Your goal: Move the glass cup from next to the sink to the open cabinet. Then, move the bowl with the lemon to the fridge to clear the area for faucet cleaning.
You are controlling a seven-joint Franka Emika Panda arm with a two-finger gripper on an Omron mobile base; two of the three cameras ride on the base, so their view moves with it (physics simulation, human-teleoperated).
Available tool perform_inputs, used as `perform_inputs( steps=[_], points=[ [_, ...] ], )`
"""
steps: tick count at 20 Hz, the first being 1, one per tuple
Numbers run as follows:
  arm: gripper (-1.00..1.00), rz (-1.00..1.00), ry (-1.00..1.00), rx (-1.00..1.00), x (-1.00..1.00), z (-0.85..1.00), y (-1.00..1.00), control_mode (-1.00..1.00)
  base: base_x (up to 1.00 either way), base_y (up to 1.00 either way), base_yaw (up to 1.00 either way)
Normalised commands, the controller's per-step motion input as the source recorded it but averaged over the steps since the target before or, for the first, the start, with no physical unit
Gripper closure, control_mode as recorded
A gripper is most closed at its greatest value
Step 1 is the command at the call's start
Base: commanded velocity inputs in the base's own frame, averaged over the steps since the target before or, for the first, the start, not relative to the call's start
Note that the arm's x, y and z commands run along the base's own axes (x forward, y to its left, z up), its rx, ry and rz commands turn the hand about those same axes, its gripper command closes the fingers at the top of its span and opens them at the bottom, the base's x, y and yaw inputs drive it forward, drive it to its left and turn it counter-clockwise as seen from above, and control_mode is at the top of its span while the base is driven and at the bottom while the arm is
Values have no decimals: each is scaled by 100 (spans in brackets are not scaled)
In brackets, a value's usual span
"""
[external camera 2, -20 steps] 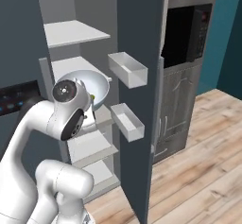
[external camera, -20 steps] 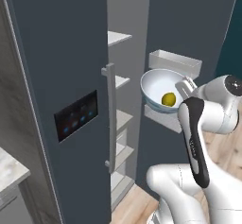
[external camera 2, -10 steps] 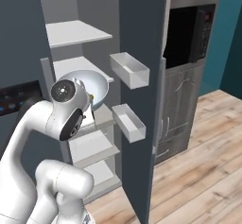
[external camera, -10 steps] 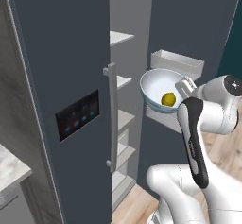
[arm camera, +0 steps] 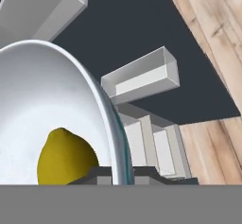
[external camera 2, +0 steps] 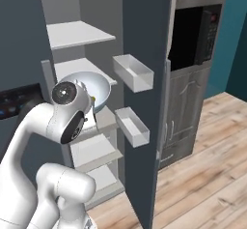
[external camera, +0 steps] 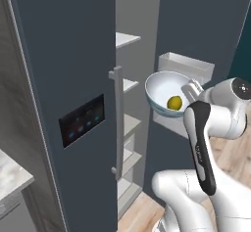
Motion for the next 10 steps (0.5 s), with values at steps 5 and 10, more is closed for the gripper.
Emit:
perform_inputs(
  steps=[5, 10],
  points=[
    [100, 0, 0, 0, 0, 0, 0, 100, 57, 0, 0],
    [100, 0, 0, 0, 0, 0, 0, 100, 63, 2, -2]
  ],
)
